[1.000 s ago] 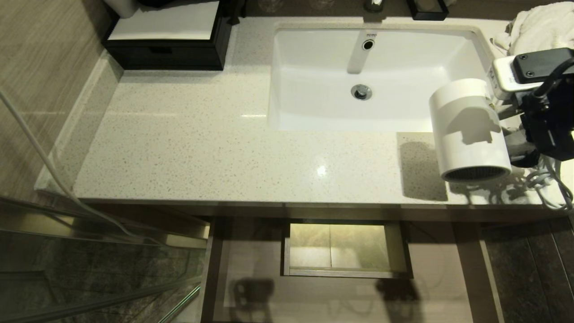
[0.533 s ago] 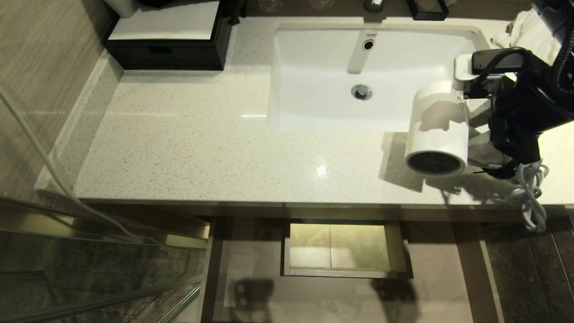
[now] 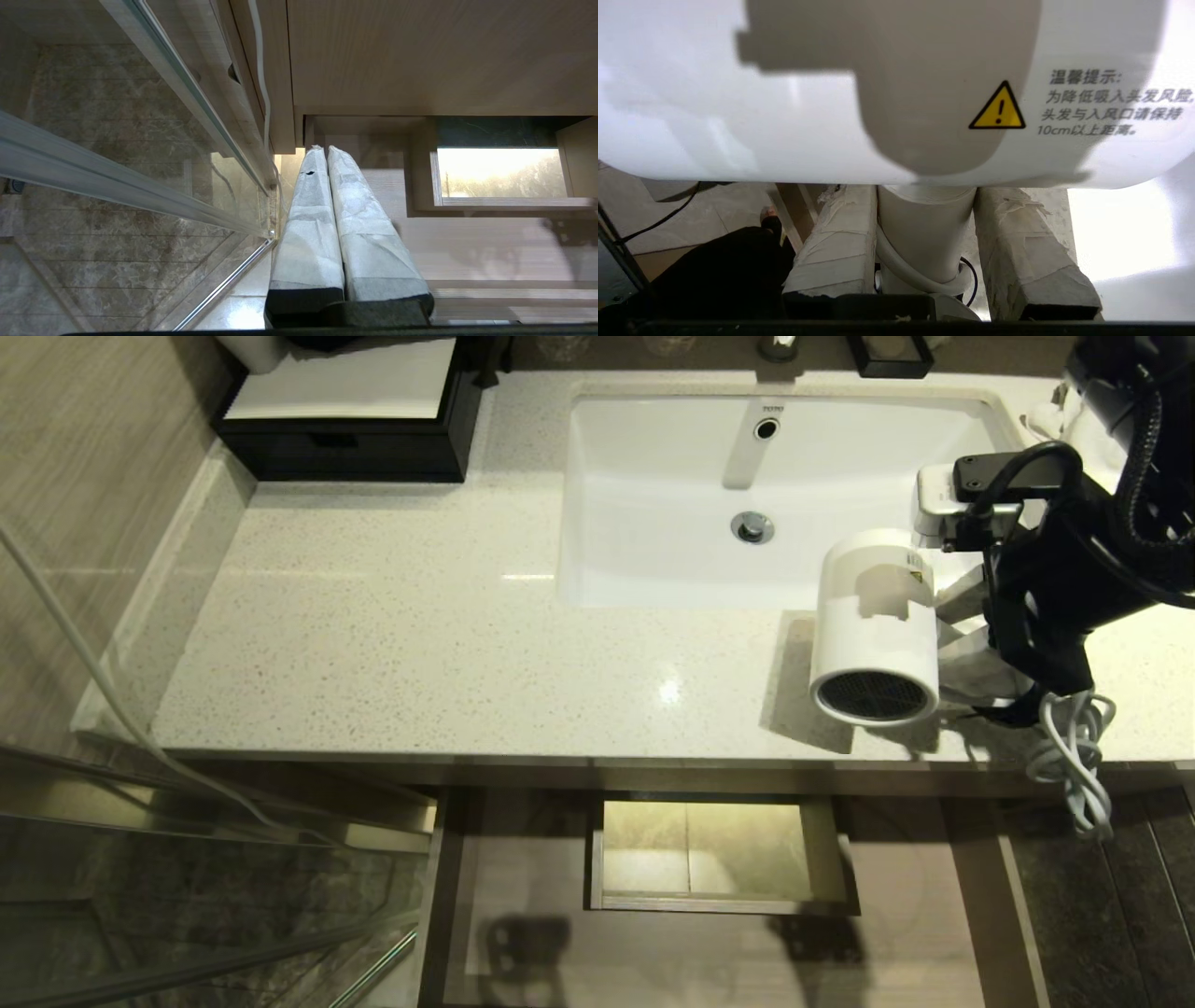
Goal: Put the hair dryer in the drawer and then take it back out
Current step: Place it on the countertop
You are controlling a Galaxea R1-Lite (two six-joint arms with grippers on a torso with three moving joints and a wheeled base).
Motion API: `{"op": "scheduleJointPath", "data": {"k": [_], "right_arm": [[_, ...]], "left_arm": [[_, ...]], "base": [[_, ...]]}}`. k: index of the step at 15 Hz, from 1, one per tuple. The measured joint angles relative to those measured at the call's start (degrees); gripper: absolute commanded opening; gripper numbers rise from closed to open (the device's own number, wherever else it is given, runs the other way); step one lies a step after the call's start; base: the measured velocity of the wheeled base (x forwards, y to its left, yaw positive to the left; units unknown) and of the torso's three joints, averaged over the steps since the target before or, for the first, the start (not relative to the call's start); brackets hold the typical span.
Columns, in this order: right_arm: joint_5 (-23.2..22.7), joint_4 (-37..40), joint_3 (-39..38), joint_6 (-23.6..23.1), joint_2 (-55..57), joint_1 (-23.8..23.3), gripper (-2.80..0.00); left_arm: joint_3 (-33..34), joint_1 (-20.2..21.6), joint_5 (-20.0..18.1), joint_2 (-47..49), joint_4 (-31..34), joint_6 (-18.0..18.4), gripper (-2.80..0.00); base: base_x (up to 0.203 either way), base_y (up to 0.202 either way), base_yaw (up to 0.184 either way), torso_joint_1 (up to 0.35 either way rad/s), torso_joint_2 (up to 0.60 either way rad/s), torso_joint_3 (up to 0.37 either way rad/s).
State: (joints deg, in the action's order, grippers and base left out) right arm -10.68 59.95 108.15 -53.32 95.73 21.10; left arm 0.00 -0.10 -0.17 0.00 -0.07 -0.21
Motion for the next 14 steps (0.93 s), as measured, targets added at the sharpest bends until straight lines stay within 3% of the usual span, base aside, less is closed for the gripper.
{"op": "scheduleJointPath", "data": {"k": [5,14], "right_arm": [[-1.3,0.3,-0.3,-6.7,0.3,0.4,-2.8],[-1.0,-0.2,-0.4,-7.0,1.1,0.7,-2.8]], "left_arm": [[0.0,0.0,0.0,0.0,0.0,0.0,-2.8],[0.0,0.0,0.0,0.0,0.0,0.0,-2.8]], "base": [[0.0,0.0,0.0,0.0,0.0,0.0],[0.0,0.0,0.0,0.0,0.0,0.0]]}}
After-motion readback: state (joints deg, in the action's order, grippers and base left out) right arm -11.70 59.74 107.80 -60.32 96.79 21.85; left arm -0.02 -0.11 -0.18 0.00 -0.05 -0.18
